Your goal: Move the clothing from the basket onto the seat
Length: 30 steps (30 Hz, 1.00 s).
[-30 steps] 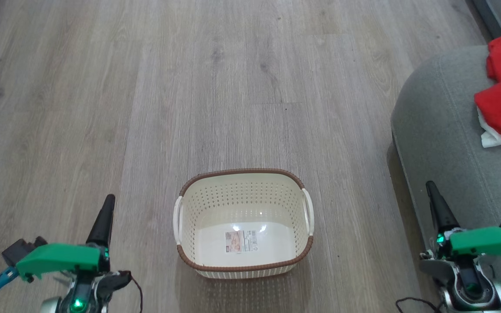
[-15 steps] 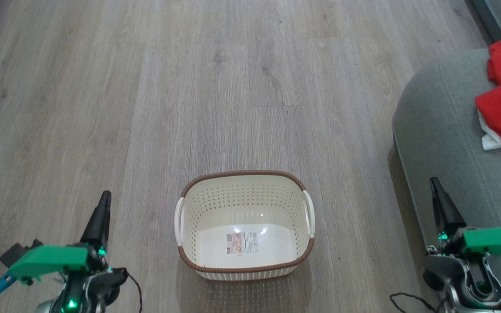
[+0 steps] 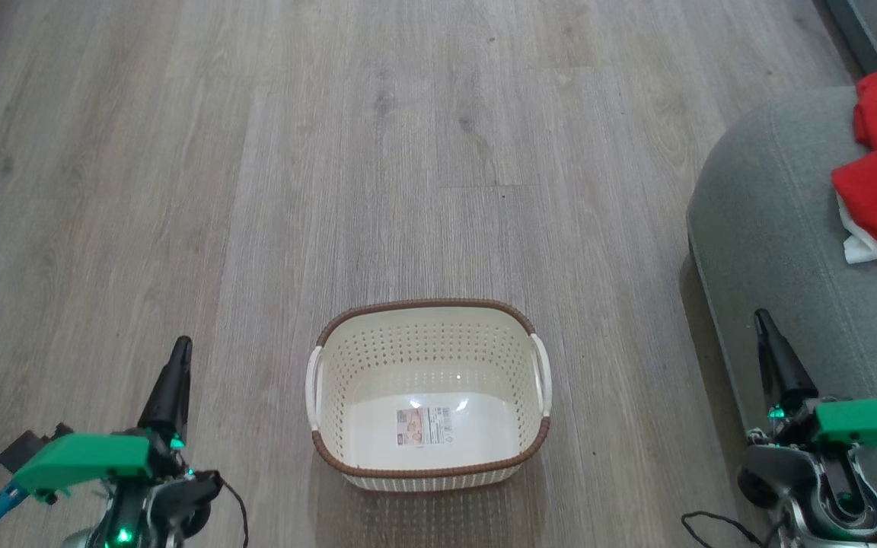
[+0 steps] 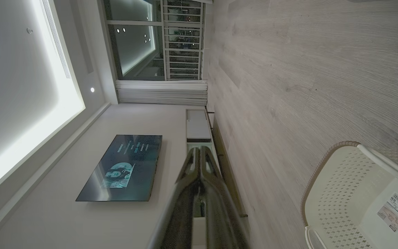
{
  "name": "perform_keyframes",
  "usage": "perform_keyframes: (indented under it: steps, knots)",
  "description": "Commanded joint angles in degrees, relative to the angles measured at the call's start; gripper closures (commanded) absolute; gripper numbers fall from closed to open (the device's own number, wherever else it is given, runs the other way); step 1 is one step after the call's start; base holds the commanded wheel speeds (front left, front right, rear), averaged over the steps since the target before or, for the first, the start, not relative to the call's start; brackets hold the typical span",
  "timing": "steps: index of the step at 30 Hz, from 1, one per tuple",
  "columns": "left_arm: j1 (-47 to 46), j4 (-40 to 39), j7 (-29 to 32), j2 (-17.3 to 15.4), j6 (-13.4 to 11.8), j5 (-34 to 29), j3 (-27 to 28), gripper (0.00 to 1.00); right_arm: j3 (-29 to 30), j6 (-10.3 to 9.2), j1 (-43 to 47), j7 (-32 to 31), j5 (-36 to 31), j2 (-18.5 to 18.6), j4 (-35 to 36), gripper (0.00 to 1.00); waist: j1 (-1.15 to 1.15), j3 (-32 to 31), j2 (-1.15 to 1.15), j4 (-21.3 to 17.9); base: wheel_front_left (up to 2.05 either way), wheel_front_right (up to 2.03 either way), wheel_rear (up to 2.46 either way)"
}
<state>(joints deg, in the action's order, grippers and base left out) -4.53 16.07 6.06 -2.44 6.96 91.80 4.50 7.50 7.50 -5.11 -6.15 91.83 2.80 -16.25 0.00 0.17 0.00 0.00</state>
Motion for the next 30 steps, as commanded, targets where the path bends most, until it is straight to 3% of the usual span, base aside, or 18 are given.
perform_keyframes:
  steps: [1, 30]
  knots:
    - [-1.7, -2.0, 0.4, -0.4, 0.5, 0.4, 2.0, 1.0, -1.0, -0.01, -1.1, -0.3, 0.3, 0.1, 2.2, 1.0, 0.0, 0.0, 0.0, 0.0, 0.0, 0.0, 0.0]
    - [-1.7, -2.0, 0.4, -0.4, 0.5, 0.4, 2.0, 1.0, -1.0, -0.01, -1.1, -0.3, 0.3, 0.1, 2.2, 1.0, 0.0, 0.0, 0.0, 0.0, 0.0, 0.0, 0.0]
